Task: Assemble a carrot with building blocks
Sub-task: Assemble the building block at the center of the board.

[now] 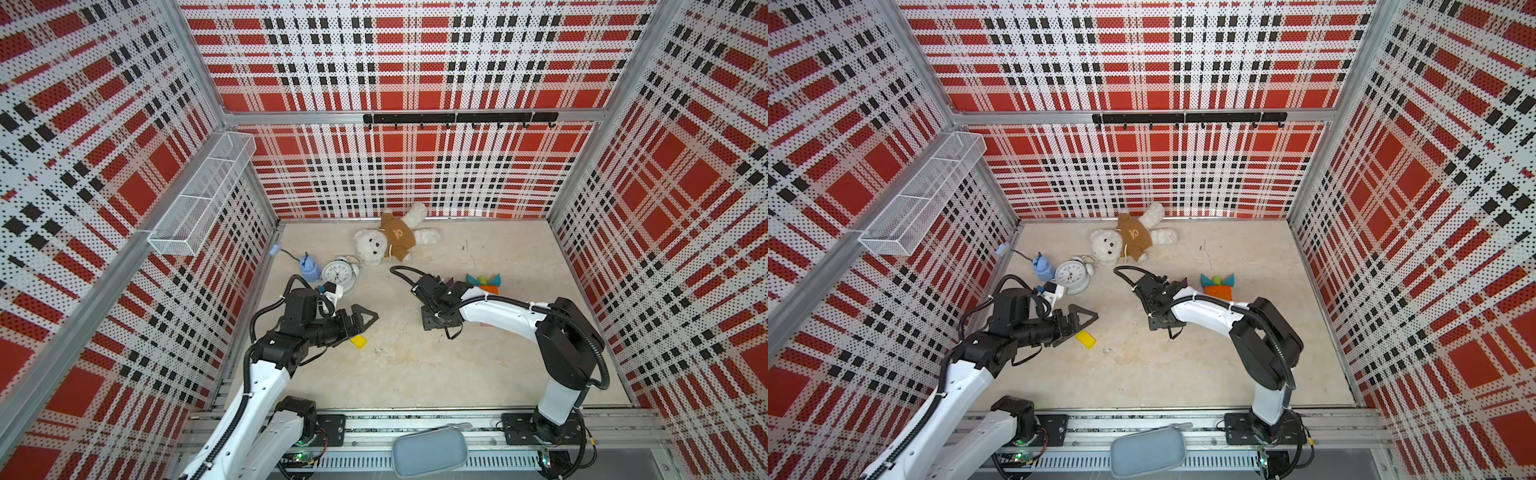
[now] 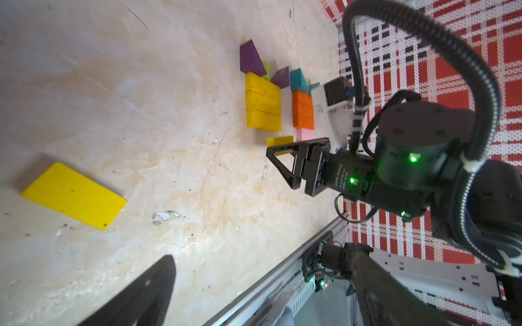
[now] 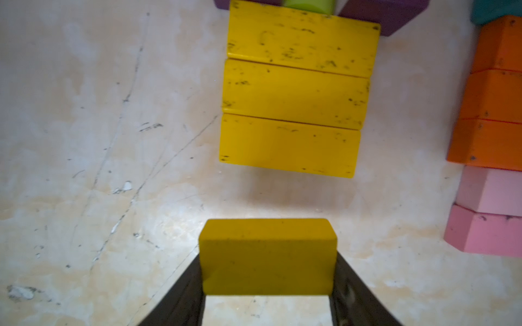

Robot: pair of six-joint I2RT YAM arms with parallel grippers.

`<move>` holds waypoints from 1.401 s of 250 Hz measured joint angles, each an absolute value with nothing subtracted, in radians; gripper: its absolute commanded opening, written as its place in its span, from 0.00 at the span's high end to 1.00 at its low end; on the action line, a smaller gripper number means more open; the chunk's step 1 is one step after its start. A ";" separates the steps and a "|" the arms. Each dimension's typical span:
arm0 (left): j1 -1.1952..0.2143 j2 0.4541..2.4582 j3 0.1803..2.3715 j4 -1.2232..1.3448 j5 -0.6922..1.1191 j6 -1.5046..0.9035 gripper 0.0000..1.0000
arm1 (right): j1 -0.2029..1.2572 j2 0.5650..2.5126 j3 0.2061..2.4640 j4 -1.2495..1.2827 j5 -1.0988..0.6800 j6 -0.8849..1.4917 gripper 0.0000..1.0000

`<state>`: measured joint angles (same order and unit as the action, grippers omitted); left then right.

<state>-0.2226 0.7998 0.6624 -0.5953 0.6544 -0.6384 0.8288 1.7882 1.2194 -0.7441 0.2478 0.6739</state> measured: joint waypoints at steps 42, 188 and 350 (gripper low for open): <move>-0.219 0.798 0.662 -0.591 0.654 -0.639 0.00 | 0.807 1.790 1.193 -0.728 0.240 0.674 0.39; -0.202 0.794 0.662 -0.590 0.654 -0.642 0.01 | 0.794 1.860 1.178 -0.659 0.237 0.707 0.37; -0.202 0.795 0.657 -0.583 0.654 -0.643 0.00 | 0.784 1.872 1.168 -0.620 0.236 0.727 0.33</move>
